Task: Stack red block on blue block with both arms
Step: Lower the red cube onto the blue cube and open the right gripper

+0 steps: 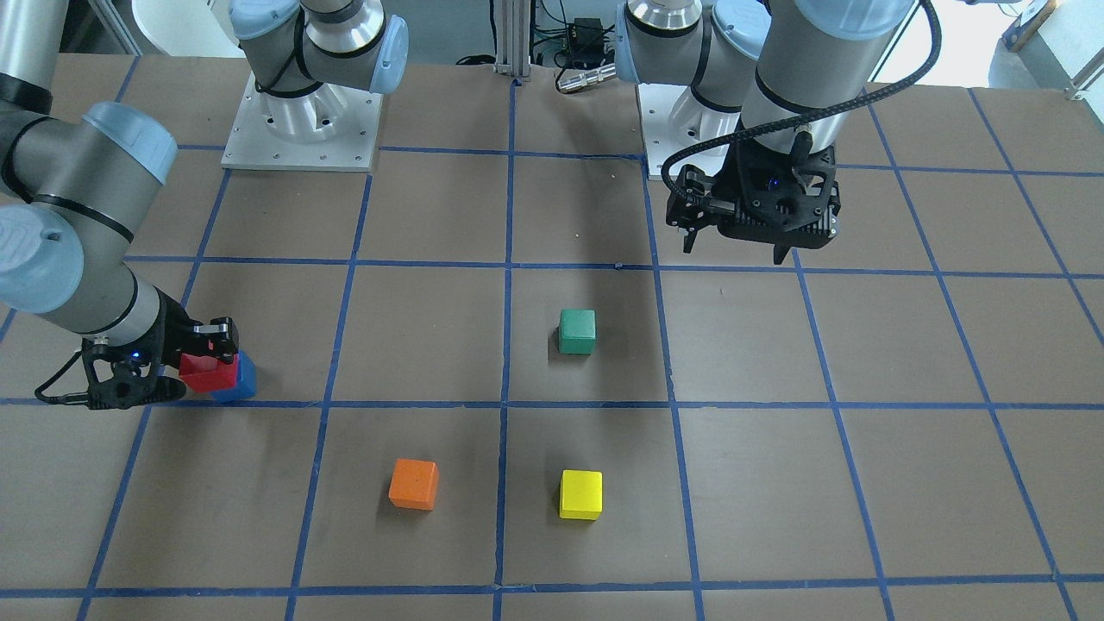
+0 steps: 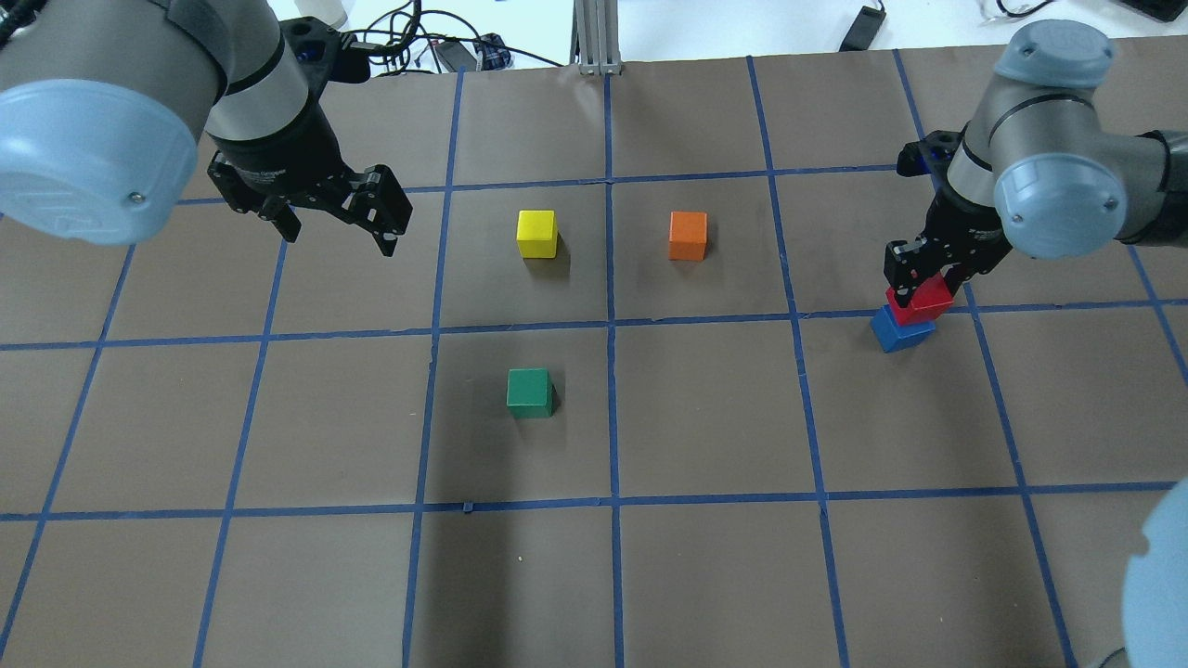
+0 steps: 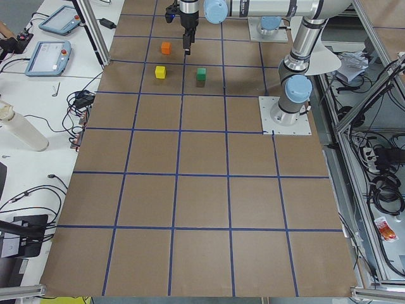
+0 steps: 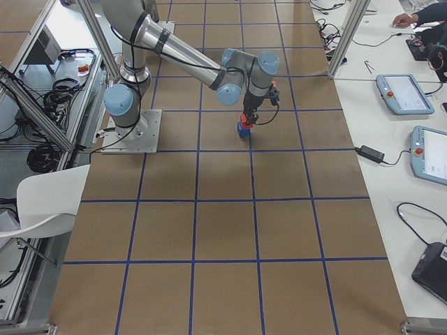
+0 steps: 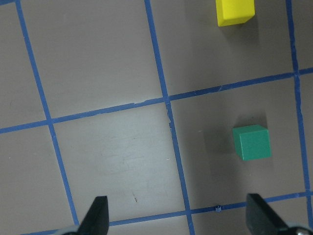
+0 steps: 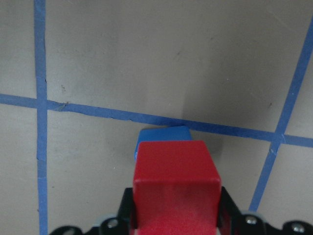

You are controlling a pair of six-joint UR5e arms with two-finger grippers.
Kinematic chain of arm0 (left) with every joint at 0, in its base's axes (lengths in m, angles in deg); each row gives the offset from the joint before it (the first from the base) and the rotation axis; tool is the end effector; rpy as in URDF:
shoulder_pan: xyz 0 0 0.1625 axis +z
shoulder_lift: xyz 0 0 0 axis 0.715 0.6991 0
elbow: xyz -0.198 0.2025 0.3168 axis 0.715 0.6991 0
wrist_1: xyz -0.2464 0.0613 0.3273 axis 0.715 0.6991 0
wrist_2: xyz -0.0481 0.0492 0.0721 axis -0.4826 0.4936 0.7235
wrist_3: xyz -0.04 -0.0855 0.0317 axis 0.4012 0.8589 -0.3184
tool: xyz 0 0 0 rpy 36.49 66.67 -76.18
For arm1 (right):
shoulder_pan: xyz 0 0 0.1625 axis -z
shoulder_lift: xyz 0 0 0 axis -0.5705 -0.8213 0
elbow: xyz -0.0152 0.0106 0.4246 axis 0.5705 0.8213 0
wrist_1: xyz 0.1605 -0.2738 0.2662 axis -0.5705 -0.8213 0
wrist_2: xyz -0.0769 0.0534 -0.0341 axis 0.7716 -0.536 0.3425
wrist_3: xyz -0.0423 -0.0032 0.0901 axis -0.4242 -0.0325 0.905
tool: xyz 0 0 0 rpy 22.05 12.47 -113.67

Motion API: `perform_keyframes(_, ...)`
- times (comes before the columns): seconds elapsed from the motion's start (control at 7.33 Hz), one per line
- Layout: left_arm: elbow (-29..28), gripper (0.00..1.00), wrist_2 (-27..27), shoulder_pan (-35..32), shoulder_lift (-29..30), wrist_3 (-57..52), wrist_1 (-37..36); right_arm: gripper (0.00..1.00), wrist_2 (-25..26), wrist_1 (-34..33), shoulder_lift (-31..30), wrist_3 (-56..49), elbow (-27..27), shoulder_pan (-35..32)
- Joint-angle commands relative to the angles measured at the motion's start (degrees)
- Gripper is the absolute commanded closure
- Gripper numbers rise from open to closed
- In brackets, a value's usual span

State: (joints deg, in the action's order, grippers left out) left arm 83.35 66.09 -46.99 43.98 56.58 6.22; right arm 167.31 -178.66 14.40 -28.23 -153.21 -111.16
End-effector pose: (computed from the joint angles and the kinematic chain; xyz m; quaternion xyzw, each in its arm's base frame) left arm -0.1504 -0.5010 0.4613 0.0887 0.9956 0.0004 0.0310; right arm -0.0037 -0.5598 0.2572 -0.0775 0.9936 0.0823 0.0002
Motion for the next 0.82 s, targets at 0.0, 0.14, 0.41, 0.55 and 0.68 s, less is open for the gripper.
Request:
perform_keyframes(0.0, -0.1, 0.0, 0.0, 0.0, 0.0, 0.0, 0.0, 0.98, 0.0, 0.1, 0.1, 0.0, -0.4, 0.0)
perform_keyframes(0.14, -0.1, 0.0, -0.1, 0.0, 0.1, 0.0, 0.0, 0.95, 0.1, 0.0, 0.0, 0.0, -0.6, 0.0)
perform_keyframes(0.41, -0.1, 0.0, 0.0, 0.0, 0.1, 0.0, 0.0, 0.59, 0.2, -0.1, 0.1, -0.1, -0.7, 0.0)
perform_keyframes(0.55, -0.1, 0.0, -0.1, 0.0, 0.1, 0.0, 0.0, 0.25, 0.2, -0.1, 0.1, -0.1, -0.7, 0.0)
perform_keyframes(0.68, -0.1, 0.0, 0.0, 0.0, 0.1, 0.0, 0.0, 0.09, 0.2, -0.1, 0.0, 0.0, -0.6, 0.0)
